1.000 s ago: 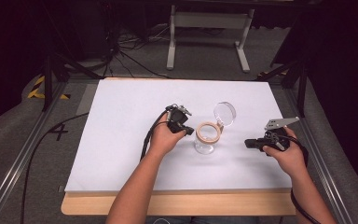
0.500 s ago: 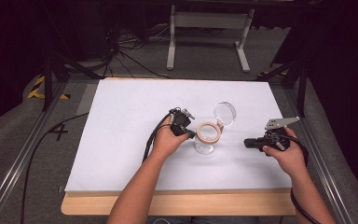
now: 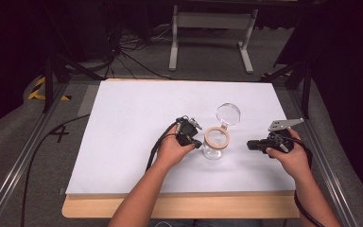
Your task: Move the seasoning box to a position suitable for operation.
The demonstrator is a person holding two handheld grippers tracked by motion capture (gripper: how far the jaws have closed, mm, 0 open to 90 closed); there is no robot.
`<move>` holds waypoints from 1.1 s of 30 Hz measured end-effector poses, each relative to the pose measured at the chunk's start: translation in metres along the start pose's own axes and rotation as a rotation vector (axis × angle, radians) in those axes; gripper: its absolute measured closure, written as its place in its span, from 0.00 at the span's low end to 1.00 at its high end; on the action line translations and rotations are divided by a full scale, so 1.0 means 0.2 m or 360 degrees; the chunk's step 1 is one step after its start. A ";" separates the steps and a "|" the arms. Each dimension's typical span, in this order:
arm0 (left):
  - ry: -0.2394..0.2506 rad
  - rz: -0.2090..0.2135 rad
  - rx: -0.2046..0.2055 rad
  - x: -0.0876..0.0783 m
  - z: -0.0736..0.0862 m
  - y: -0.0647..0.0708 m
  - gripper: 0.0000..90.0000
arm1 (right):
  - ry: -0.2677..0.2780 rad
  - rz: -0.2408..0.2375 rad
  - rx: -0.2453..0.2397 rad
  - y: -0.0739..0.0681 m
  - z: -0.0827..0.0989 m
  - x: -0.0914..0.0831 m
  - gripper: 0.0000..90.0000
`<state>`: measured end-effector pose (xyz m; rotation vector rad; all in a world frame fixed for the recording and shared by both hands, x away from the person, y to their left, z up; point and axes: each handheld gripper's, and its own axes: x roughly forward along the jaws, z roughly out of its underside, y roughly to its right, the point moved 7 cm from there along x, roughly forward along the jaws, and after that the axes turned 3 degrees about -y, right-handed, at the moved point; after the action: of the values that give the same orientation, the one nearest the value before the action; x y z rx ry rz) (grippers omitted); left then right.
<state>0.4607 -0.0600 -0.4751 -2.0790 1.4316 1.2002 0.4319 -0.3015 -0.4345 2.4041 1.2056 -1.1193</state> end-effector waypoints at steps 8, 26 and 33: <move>-0.0052 0.0015 0.0127 0.04 -0.03 0.13 0.99 | 0.0010 0.0004 0.0007 0.00 0.00 -0.02 0.94; 0.0003 -0.0011 0.0051 0.01 -0.08 0.16 0.97 | 0.0022 0.0007 -0.0007 0.00 -0.01 -0.03 0.95; 0.0095 -0.0037 0.0047 -0.09 -0.13 0.14 0.98 | 0.0019 -0.0044 0.0024 -0.02 -0.02 -0.05 1.00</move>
<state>0.4451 -0.0783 -0.4403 -2.1222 1.4386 1.1104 0.4278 -0.3033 -0.4253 2.4158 1.2422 -1.1277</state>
